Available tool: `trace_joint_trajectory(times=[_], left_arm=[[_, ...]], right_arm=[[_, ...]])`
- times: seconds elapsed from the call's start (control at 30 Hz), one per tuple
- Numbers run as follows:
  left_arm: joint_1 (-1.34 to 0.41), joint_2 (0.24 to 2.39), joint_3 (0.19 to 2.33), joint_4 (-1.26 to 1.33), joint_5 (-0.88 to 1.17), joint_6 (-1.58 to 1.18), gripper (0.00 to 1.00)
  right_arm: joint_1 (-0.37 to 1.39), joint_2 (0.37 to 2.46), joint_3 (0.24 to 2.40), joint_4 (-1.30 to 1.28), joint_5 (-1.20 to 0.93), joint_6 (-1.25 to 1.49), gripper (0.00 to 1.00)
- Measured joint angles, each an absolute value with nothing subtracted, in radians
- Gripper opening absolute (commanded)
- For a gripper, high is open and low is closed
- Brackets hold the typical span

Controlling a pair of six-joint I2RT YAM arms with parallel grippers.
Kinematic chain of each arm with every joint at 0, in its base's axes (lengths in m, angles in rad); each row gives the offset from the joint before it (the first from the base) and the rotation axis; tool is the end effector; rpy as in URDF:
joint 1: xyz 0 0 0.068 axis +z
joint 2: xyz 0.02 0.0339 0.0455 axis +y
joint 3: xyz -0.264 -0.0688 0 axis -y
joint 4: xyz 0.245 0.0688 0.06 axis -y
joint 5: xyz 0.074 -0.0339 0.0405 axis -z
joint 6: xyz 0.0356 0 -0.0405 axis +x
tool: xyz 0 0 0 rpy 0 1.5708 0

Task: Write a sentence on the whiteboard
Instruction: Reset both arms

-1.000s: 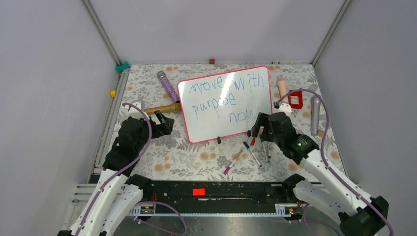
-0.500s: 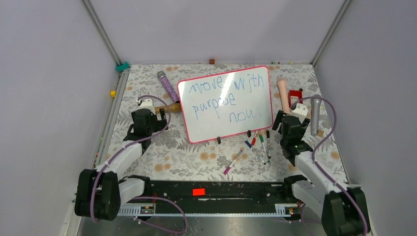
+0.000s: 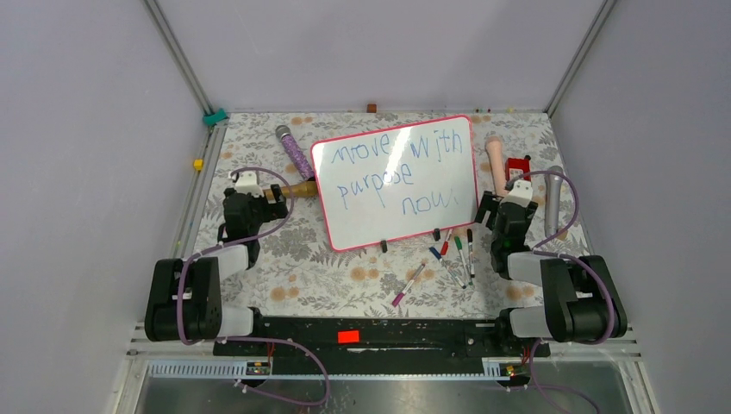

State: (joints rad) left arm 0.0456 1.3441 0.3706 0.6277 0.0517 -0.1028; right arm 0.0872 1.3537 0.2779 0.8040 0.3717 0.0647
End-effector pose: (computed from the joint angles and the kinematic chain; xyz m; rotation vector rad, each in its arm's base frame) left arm 0.2510 0.0096 0.1648 -0.1074 1.9141 -0.0881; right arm 0.2358 0.0076 0.1554 0.2383 1.8144 -0.2352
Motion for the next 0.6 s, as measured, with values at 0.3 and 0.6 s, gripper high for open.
trace_joint_trajectory(times=[0.3, 0.6], left_arm=[[0.039, 1.345, 0.373, 0.685, 0.079, -0.082, 0.99], [-0.006, 1.341, 0.356, 0.731, -0.083, -0.092, 0.99]], right_arm=[[0.076, 1.363, 0.270, 0.925, 0.322, 0.065, 0.99], [0.076, 1.363, 0.270, 0.934, 0.319, 0.065, 1.00]])
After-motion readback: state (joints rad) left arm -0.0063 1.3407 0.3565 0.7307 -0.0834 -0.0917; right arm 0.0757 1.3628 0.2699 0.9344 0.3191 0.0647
